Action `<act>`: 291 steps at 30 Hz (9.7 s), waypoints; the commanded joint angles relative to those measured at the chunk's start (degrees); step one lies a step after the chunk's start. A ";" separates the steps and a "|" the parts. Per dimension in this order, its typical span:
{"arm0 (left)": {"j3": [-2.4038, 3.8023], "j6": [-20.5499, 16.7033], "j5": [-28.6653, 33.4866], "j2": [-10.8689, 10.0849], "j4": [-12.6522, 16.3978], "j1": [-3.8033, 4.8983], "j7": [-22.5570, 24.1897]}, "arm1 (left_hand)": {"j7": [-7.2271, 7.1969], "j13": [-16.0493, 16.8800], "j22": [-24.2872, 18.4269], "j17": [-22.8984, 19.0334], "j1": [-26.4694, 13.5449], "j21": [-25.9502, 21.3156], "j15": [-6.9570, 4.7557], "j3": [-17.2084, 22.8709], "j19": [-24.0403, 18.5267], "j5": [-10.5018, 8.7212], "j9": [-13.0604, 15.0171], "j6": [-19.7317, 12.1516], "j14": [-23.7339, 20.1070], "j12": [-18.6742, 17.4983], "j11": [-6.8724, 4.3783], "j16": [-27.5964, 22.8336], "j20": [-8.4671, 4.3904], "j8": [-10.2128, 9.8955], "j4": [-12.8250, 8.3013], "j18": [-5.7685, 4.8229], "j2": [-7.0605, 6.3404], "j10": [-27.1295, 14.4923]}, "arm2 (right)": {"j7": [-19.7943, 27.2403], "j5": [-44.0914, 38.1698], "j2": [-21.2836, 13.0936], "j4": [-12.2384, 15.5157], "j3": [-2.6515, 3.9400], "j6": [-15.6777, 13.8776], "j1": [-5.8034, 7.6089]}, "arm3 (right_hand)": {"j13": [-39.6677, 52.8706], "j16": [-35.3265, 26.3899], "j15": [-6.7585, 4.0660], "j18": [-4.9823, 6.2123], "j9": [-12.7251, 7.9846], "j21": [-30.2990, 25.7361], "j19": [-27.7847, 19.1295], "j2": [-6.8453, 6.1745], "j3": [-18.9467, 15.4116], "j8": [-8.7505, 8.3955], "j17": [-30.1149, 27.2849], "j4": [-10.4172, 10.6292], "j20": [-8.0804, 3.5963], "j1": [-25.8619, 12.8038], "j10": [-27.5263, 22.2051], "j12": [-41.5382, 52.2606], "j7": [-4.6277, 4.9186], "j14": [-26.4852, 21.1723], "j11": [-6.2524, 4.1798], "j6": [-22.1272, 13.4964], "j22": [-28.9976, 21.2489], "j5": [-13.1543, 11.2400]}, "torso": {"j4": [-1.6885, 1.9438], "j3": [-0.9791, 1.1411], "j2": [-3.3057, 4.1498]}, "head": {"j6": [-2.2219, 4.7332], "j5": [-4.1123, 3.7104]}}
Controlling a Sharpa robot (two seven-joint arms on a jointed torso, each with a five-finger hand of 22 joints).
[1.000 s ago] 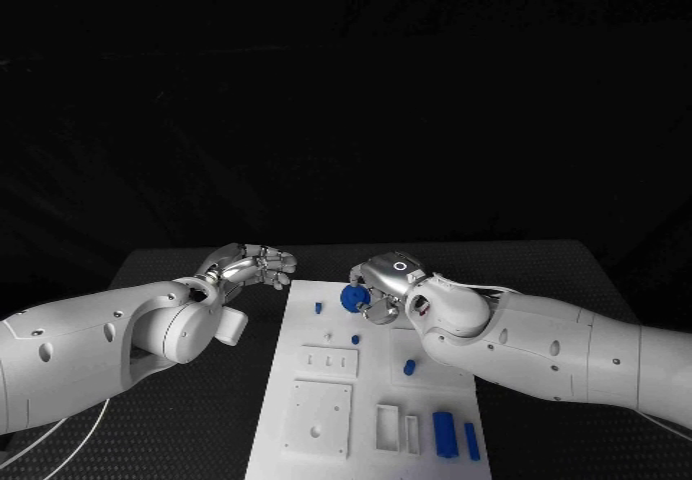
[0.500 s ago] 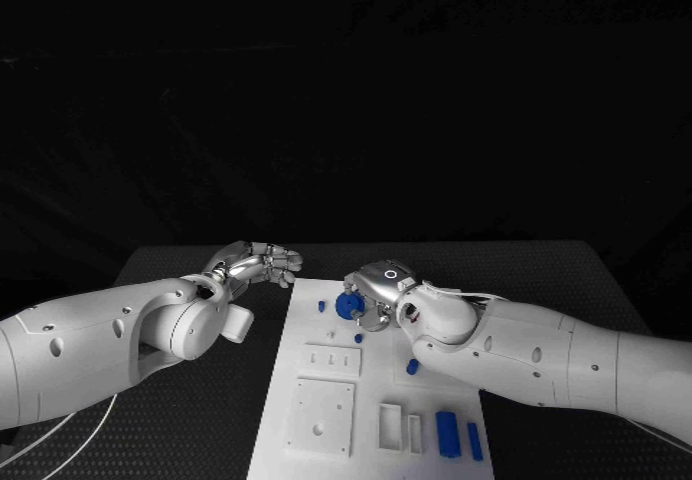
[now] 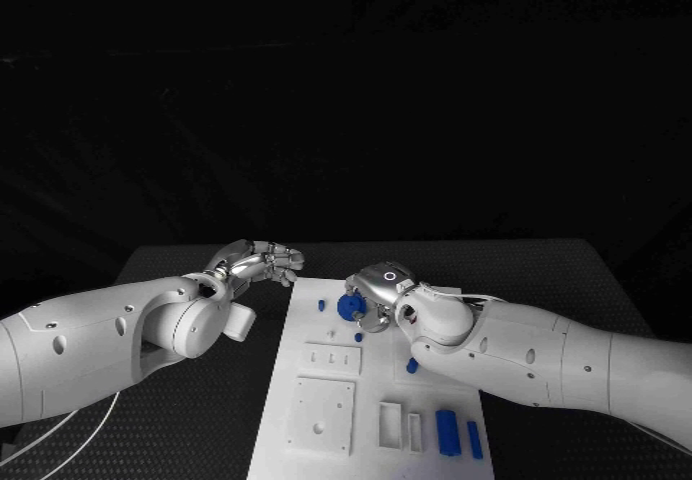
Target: Assemble the parts on the task board
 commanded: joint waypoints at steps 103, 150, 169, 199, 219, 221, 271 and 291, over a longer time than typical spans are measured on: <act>0.03 0.36 -0.22 0.55 -1.76 0.02 0.60 | 0.20 0.16 -0.26 0.31 -0.98 0.44 0.11 0.45 -0.64 -0.07 0.25 -0.51 0.17 -0.47 -0.08 -0.60 0.05 -0.11 -0.62 1.17 0.21 -0.32 | 8.15 18.03 -1.14 -3.23 1.21 6.39 -0.83 | 0.64 -1.73 -0.81 0.97 -2.23 0.27 -0.65 13.59 16.40 -5.51 2.36 -10.12 -0.49 -8.72 -3.66 0.75 -1.21 -0.03 -1.53 -3.41 1.01 14.14 | -0.90 0.10 -0.38 | -0.16 0.15; 0.03 1.18 -0.95 0.38 -3.12 0.01 1.08 | -0.05 0.52 -0.44 0.53 -1.46 0.67 0.23 0.52 -1.00 -0.59 0.64 0.23 0.00 0.02 0.13 -0.93 0.14 0.34 -0.94 1.13 -0.67 0.68 | 20.62 33.86 -16.10 4.97 4.59 -1.54 2.01 | 0.61 -1.80 2.08 0.97 -0.73 0.71 0.08 1.59 -3.81 -3.15 3.00 -10.31 -1.42 -5.17 -3.27 1.25 1.97 0.40 1.53 -2.21 0.96 -0.17 | -1.56 0.28 -0.75 | 1.51 -1.46; 0.02 2.70 -2.66 0.58 -3.71 -0.66 1.13 | -1.21 2.35 -0.92 1.34 -0.44 1.48 0.11 1.56 -1.40 -0.76 1.39 3.36 0.40 2.34 -1.77 -1.18 0.10 1.28 -2.22 1.10 -1.15 4.90 | 25.84 35.91 -19.90 -1.53 4.48 3.37 -0.87 | 0.40 -2.43 2.30 0.97 -1.52 -0.53 -1.88 3.53 -15.95 -3.65 3.34 -11.23 -0.30 -1.55 -4.72 1.25 2.30 -0.45 1.77 -0.08 0.89 3.45 | -3.04 1.19 -1.48 | 1.13 -1.32; 0.02 2.81 -2.71 0.39 -3.57 -0.83 0.86 | -0.53 2.36 -1.29 1.66 -0.91 1.78 0.14 1.53 -1.51 -0.79 1.22 2.20 0.41 1.29 -0.96 -1.41 0.12 0.35 -1.81 1.01 -1.53 3.14 | 25.89 35.82 -15.61 -7.67 4.43 1.88 -5.21 | 0.07 -2.65 2.53 0.97 -2.49 -1.03 -1.78 5.56 -17.60 -4.85 3.55 -9.98 -0.13 -0.64 -4.79 1.31 2.56 -0.45 2.01 -0.37 0.72 1.30 | -2.82 1.03 -1.47 | 0.12 -1.97; 0.03 2.74 -2.72 0.15 -3.32 -0.81 0.65 | -0.50 2.45 -1.39 1.74 -1.34 1.86 0.14 1.56 -1.53 -0.76 1.26 2.15 0.42 1.23 -0.93 -1.47 0.11 0.27 -1.46 1.00 -1.35 3.08 | 25.37 35.74 -14.78 -8.44 4.42 2.12 -5.26 | -0.11 -2.52 1.60 0.97 -2.02 -0.78 -1.45 7.49 -7.12 -3.45 3.90 -6.28 -0.23 2.63 -4.37 1.62 1.50 -0.28 1.01 2.90 1.06 -0.32 | -2.82 1.04 -1.51 | -0.62 -2.37; 0.03 2.68 -2.72 0.15 -3.31 -0.81 0.60 | -0.50 2.46 -1.39 1.74 -1.35 1.86 0.14 1.56 -1.53 -0.76 1.26 2.14 0.42 1.23 -0.93 -1.47 0.11 0.27 -1.45 1.01 -1.34 3.08 | 25.27 35.62 -14.76 -8.51 4.40 2.30 -5.31 | -0.12 -2.51 1.52 0.97 -1.98 -0.70 -1.44 7.27 -6.98 -3.35 3.93 -6.33 -0.25 2.50 -4.34 1.63 1.42 -0.28 0.93 3.11 1.09 -0.32 | -2.80 1.01 -1.54 | -0.76 -2.37; 0.35 7.11 -10.13 0.68 -3.59 -0.72 -7.61 | -2.48 4.28 -2.57 2.83 -5.59 2.94 -0.41 1.34 -1.51 -1.07 1.62 6.98 1.63 2.63 -2.90 -1.50 -0.38 0.12 1.77 1.06 0.70 7.28 | 20.66 33.21 -15.83 -2.99 4.40 -0.97 -2.80 | -0.29 -2.63 -0.86 0.97 0.85 -0.12 -1.05 9.01 -4.58 0.65 4.29 -6.67 -0.72 1.43 -3.16 1.73 -1.25 -0.06 -1.59 10.07 0.92 -0.31 | -2.90 0.91 -1.80 | -0.24 -2.67; 0.49 8.61 -15.91 6.35 -4.03 0.77 -17.27 | -2.72 5.14 -3.83 4.03 -16.28 3.20 -0.95 0.03 -1.69 -5.41 1.16 7.80 1.79 2.65 -3.76 -0.91 -1.00 -1.64 11.10 1.46 -3.90 8.82 | 12.56 27.78 -11.56 7.10 4.40 2.47 1.85 | -0.33 -2.75 -0.94 0.97 1.19 -0.11 -0.94 8.70 -3.80 0.73 4.29 -6.80 -0.82 1.36 -3.15 1.57 -1.31 -0.09 -1.66 10.16 0.90 -0.31 | -2.80 0.23 -3.82 | -0.41 -0.39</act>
